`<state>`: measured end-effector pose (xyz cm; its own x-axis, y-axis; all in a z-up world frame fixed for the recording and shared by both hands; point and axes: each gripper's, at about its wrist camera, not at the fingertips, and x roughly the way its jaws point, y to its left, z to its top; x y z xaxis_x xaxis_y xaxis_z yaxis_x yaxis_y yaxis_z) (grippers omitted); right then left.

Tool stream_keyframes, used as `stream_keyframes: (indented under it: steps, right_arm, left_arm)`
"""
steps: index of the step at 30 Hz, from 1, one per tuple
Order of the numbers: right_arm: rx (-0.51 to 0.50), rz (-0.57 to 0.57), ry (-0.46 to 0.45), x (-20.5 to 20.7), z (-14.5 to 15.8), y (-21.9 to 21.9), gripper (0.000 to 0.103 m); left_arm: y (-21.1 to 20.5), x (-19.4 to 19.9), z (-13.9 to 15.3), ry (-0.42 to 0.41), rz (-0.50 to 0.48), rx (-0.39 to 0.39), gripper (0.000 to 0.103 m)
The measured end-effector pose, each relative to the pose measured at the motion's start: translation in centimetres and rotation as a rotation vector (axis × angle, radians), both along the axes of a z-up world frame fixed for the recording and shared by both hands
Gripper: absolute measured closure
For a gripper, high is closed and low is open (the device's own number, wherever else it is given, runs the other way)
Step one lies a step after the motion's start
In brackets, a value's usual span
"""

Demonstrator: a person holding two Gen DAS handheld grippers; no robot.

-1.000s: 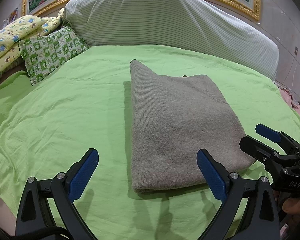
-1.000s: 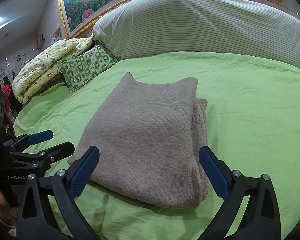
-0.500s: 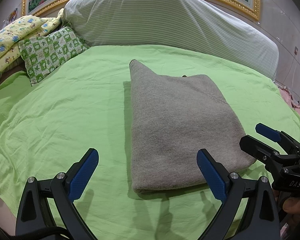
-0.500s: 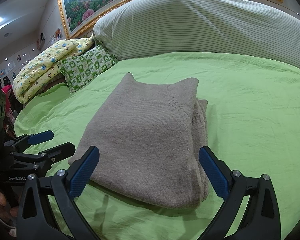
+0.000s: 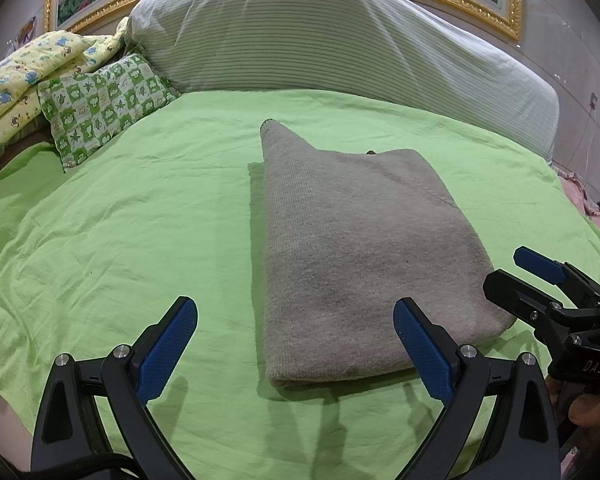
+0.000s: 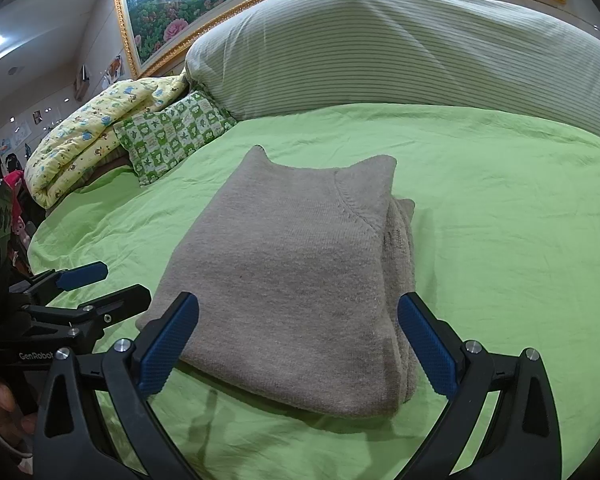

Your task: Fold small clothes

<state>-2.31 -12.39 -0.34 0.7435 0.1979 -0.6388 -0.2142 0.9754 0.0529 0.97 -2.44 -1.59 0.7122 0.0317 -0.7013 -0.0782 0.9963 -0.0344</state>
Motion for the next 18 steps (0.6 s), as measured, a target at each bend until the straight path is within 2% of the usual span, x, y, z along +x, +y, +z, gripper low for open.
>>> stream_keyframes:
  steps: [18]
  right_arm:
    - [0.005,0.000,-0.002,0.02,0.42,0.00,0.003]
  left_arm:
    - [-0.30,0.14,0.78,-0.023,-0.001,0.009,0.004]
